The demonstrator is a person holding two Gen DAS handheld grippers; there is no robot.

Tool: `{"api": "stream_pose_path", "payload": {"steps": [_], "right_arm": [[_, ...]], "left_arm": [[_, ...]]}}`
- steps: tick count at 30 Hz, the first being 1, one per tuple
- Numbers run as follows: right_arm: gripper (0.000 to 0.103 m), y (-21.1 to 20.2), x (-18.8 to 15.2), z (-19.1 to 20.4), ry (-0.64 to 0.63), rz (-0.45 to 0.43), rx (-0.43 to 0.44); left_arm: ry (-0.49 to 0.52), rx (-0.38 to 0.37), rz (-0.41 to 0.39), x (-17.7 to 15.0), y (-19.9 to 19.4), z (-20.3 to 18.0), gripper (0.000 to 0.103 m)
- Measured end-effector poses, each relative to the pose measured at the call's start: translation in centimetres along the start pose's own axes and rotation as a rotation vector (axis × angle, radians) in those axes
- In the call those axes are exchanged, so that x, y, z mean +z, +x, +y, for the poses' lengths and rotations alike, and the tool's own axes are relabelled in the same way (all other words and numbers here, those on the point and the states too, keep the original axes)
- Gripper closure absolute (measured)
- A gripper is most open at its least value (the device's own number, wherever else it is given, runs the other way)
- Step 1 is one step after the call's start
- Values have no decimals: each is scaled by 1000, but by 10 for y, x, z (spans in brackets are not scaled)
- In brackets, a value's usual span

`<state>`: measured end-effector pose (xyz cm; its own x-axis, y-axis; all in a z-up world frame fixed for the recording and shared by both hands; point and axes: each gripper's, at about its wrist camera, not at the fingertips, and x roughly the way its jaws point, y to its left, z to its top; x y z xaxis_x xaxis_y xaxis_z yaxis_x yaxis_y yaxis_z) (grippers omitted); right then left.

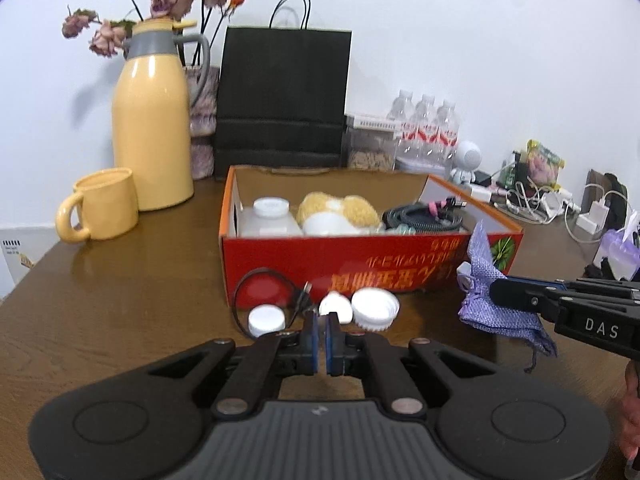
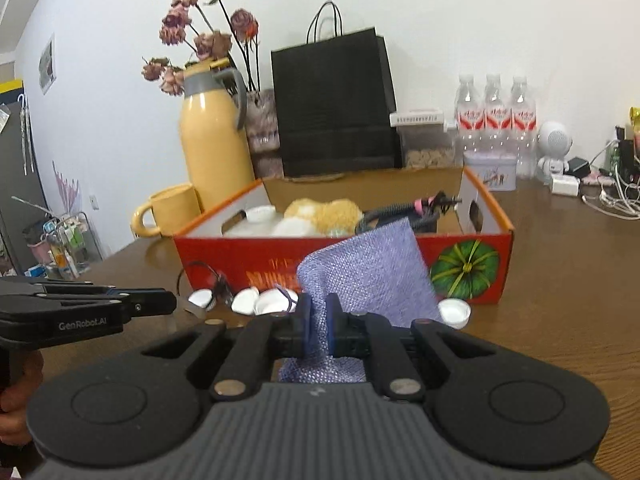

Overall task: Organize objects
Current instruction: 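Carry the pouch and small item into the box and open both tools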

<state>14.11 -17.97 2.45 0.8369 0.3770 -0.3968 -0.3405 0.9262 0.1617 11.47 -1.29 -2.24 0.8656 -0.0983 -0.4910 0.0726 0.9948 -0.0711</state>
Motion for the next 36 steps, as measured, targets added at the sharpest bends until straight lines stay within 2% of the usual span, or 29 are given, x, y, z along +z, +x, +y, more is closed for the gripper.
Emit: {"api": "stream_pose_path", "payload": {"steps": [19, 28, 36], "right_arm": [[95, -30, 48, 7, -40, -146, -31], [95, -2, 75, 3, -65, -171, -60], [95, 46, 94, -4, -103, -165, -106]], "left_arm": [[1, -15, -118, 55, -19, -21, 101], [-1, -15, -155, 83, -1, -31, 101], [-19, 10, -151, 113, 50, -30, 101]]}}
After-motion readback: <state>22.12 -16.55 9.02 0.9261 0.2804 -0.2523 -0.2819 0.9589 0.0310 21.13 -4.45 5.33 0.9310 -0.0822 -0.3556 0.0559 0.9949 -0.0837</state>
